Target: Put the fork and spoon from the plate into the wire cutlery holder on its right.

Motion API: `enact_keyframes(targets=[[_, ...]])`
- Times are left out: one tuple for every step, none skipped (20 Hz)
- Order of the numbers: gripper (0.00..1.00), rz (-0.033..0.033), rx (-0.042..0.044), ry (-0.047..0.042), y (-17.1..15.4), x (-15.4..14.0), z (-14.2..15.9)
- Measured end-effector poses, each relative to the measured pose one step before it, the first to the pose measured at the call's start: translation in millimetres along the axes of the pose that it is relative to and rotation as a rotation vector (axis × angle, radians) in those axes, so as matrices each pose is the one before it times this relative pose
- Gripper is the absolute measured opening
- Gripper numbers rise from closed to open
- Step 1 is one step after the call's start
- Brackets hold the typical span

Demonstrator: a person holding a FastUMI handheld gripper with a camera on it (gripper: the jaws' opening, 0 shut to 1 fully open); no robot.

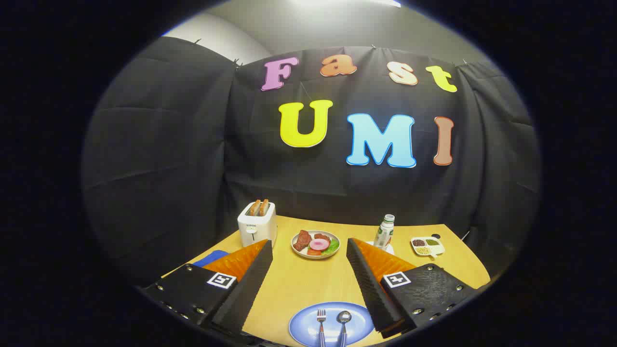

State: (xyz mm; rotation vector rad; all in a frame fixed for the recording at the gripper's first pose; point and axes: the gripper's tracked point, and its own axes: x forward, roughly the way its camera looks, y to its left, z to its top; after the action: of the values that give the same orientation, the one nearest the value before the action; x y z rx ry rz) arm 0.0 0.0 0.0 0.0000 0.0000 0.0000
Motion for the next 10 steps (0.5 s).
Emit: enact_keyframes(targets=[[0.95,0.00968,0.00192,-0.00474,1.92,-1.55,1.05],[0.95,0.01397,-0.00111,-0.00763,3.55,-1.92,1.14],[0.95,0.01442,-0.00248,-0.00575,4.76,-2.09,1.35],[0.95,0.02496,-0.00190,-0.00512,8.45,-2.41,0.62],[0.95,0.02822,0.00167,-0.00340,9.84,-2.51,0.15],[0.95,0.02201,-0.00521,-0.00583,7.61,-2.15,-1.61],[0.95,0.00944,0.00275,0.00230,2.67,-1.94,-2.01],[0.95,0.01194,0.01258,0.00779,2.09,-1.88,-5.63],[0.95,-0.01234,0.00236,0.00433,-4.98,-0.60,-3.78],[0.95,-0.02775,-0.00489,0.01006,-12.43,-1.06,-4.46]])
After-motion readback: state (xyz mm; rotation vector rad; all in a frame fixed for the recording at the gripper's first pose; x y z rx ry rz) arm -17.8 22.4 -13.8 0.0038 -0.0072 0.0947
